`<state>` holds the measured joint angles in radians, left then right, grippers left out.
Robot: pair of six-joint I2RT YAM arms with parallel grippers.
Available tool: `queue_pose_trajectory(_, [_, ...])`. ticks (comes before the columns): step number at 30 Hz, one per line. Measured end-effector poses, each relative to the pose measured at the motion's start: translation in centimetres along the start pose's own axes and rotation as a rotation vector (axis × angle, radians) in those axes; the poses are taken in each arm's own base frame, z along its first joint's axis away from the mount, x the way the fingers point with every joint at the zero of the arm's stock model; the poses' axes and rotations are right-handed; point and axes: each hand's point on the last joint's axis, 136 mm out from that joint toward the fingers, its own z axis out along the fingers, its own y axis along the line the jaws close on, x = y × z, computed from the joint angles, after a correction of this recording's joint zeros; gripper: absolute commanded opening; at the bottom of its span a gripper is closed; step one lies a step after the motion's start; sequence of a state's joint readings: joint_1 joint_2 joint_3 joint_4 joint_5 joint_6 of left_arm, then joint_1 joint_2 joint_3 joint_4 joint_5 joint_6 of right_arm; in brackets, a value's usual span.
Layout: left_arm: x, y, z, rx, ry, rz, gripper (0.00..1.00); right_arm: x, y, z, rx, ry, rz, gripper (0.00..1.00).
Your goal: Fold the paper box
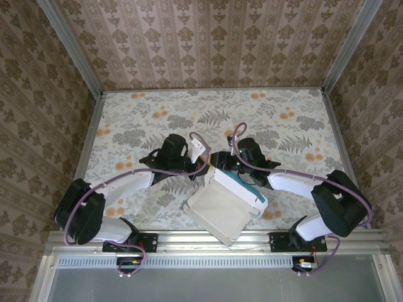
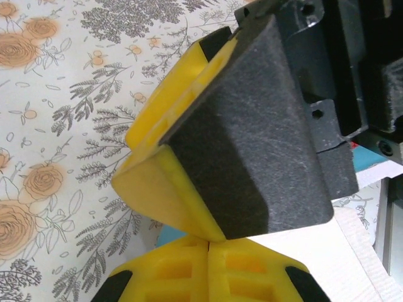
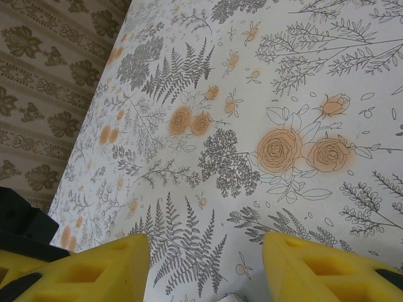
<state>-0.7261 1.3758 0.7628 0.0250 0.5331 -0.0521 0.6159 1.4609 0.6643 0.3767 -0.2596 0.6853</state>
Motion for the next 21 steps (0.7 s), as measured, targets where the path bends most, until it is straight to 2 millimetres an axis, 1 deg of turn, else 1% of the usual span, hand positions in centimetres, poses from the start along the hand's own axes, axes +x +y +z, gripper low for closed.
queue_pose_trajectory(4, [0.1,0.0,-0.1,-0.007,-0.001,-0.001,0.03,0.1,0.1,0.3,0.004,-0.008,-0.008,0.52])
queue_pose_trajectory(7, [0.3,0.0,-0.3,-0.013,-0.002,-0.004,0.06,0.3,0.2,0.4,0.015,-0.015,-0.021,0.52])
queue_pose_trajectory(10, [0.5,0.0,-0.5,-0.020,-0.004,-0.007,0.11,0.4,0.4,0.5,0.026,-0.022,-0.037,0.52])
queue_pose_trajectory(13, [0.7,-0.1,-0.9,-0.026,-0.003,-0.022,0.19,0.6,0.6,0.6,0.028,-0.021,-0.052,0.52])
queue_pose_trajectory(16, [0.5,-0.3,-1.5,-0.028,-0.016,-0.029,0.23,0.7,0.6,0.6,0.033,-0.025,-0.059,0.52])
queue_pose_trajectory(19, [0.0,-0.1,-2.4,-0.036,-0.042,-0.036,0.24,0.6,0.5,0.6,0.038,-0.029,-0.064,0.51])
queue_pose_trajectory(21, [-0.3,0.3,-3.3,-0.051,-0.065,-0.045,0.23,0.6,0.5,0.5,0.039,-0.028,-0.066,0.51])
